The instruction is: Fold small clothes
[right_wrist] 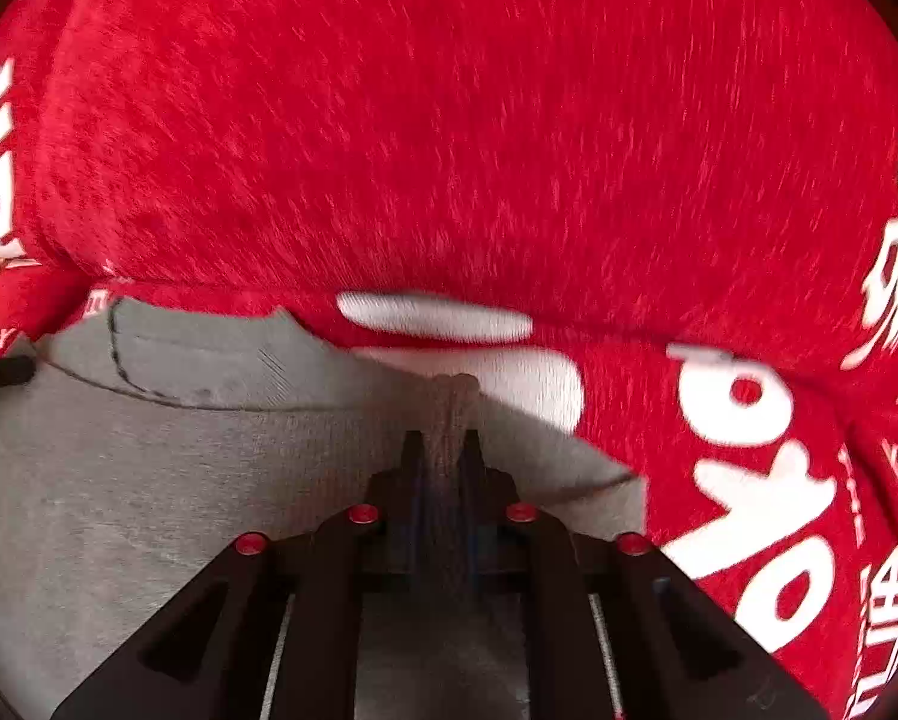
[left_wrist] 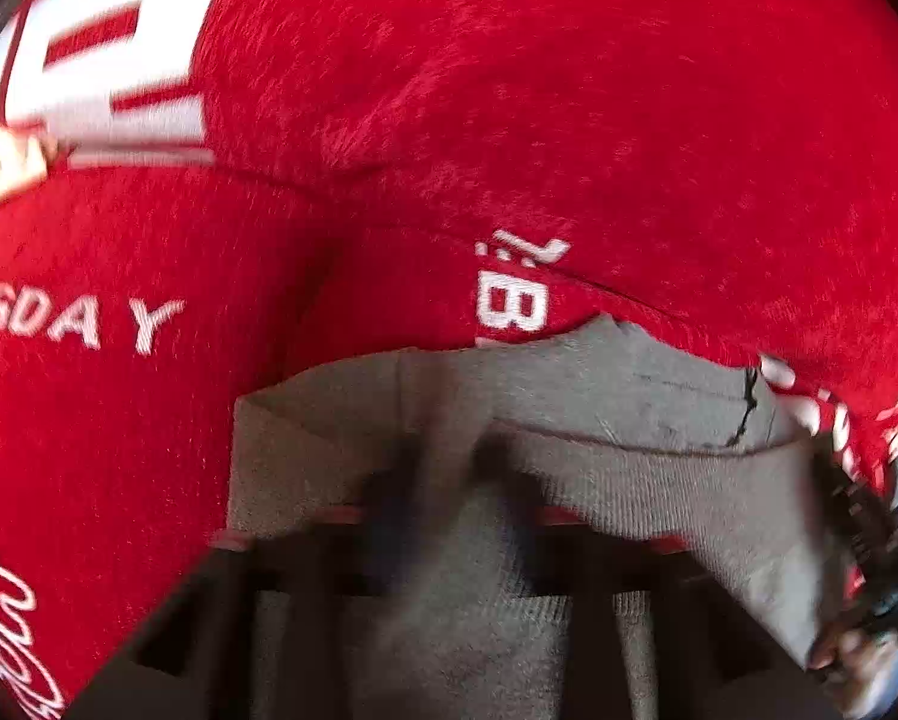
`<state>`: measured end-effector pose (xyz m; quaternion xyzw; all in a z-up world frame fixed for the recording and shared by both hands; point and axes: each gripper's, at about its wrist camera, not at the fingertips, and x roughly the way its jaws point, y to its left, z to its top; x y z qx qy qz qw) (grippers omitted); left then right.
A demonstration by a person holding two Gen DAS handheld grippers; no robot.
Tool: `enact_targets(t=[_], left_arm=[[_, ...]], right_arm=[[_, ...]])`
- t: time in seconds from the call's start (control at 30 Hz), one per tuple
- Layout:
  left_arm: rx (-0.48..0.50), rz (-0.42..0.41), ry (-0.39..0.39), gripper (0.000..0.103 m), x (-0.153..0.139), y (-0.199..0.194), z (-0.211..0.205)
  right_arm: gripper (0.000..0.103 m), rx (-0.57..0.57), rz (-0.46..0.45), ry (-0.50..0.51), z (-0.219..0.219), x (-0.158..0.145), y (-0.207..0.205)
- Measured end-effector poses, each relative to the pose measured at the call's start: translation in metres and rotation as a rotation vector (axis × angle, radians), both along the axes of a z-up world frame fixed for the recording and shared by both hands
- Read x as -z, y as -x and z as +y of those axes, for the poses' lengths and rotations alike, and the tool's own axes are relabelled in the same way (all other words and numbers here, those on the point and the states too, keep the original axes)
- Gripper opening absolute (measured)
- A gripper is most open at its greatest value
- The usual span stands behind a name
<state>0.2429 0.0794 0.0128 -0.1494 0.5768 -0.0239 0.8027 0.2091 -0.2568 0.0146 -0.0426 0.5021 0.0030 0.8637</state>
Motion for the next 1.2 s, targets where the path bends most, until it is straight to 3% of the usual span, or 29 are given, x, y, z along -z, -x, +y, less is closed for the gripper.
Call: enact_targets(t=[0.03, 0.07, 0.1, 0.17, 0.23, 0.37, 0.47, 0.53, 0.6, 0.67, 0.7, 0.77, 0.8, 0.83, 0.87, 0.93, 1.07, 1.2], left_arm=[[-0.028, -0.012, -0.008, 0.087, -0.003, 0.002, 0.006], [-0.080, -0.054, -0.026, 0.089, -0.011, 0.008, 0.018], [-0.097, -0.072, -0.013, 0.089, -0.016, 0.012, 0.026], [-0.130, -0.059, 0.070, 0.089, -0.026, 0.020, 0.048], [-0.166, -0.109, 0.139, 0.089, -0.041, 0.041, 0.068], [-0.077, -0.172, 0.122, 0.089, -0.061, 0.090, 0.051], [0.063, -0.169, 0.103, 0.089, -0.058, 0.112, -0.006], [0.143, -0.184, -0.003, 0.089, -0.053, 0.120, -0.046], [0.207, -0.182, -0.102, 0.089, -0.041, 0.121, -0.069], [0.180, -0.141, -0.211, 0.089, -0.025, 0.114, -0.062], [0.149, -0.120, -0.214, 0.089, -0.017, 0.114, -0.049], [0.088, -0.125, -0.093, 0.089, -0.011, 0.117, -0.012], [0.056, -0.114, -0.070, 0.089, -0.011, 0.118, 0.003], [0.005, -0.097, -0.091, 0.089, -0.012, 0.120, 0.016], [-0.046, -0.078, -0.108, 0.089, -0.011, 0.121, 0.030], [-0.119, -0.055, -0.057, 0.089, -0.010, 0.129, 0.055], [-0.175, -0.099, -0.015, 0.089, -0.025, 0.162, 0.060], [-0.050, -0.155, -0.075, 0.089, -0.036, 0.201, -0.004]], right_arm=[[0.039, 0.013, 0.020, -0.009, -0.003, 0.001, -0.001], [0.054, 0.026, 0.029, -0.024, -0.008, -0.001, 0.000], [0.059, 0.042, 0.023, -0.038, -0.015, -0.006, 0.003], [0.063, 0.083, -0.016, -0.059, -0.028, -0.023, 0.015], [0.064, 0.118, -0.059, -0.081, -0.040, -0.042, 0.035], [0.080, 0.021, -0.104, -0.130, -0.014, -0.061, 0.081], [0.080, -0.124, -0.051, -0.082, 0.039, -0.043, 0.098], [0.080, -0.195, -0.028, -0.001, 0.071, -0.028, 0.098], [0.080, -0.216, -0.005, 0.066, 0.074, -0.014, 0.098], [0.080, -0.175, 0.010, 0.057, 0.053, -0.007, 0.096], [0.080, -0.119, 0.020, -0.006, 0.030, -0.006, 0.094], [0.081, 0.006, 0.032, -0.070, -0.018, -0.006, 0.096], [0.082, 0.071, 0.038, -0.073, -0.043, -0.004, 0.100], [0.083, 0.124, 0.050, -0.075, -0.063, -0.002, 0.103], [0.084, 0.163, 0.059, -0.146, -0.087, -0.001, 0.109], [0.084, 0.240, 0.064, -0.176, -0.105, -0.008, 0.121], [0.084, 0.225, -0.036, -0.127, -0.072, -0.038, 0.157], [0.084, 0.052, -0.057, -0.119, 0.016, -0.037, 0.187]])
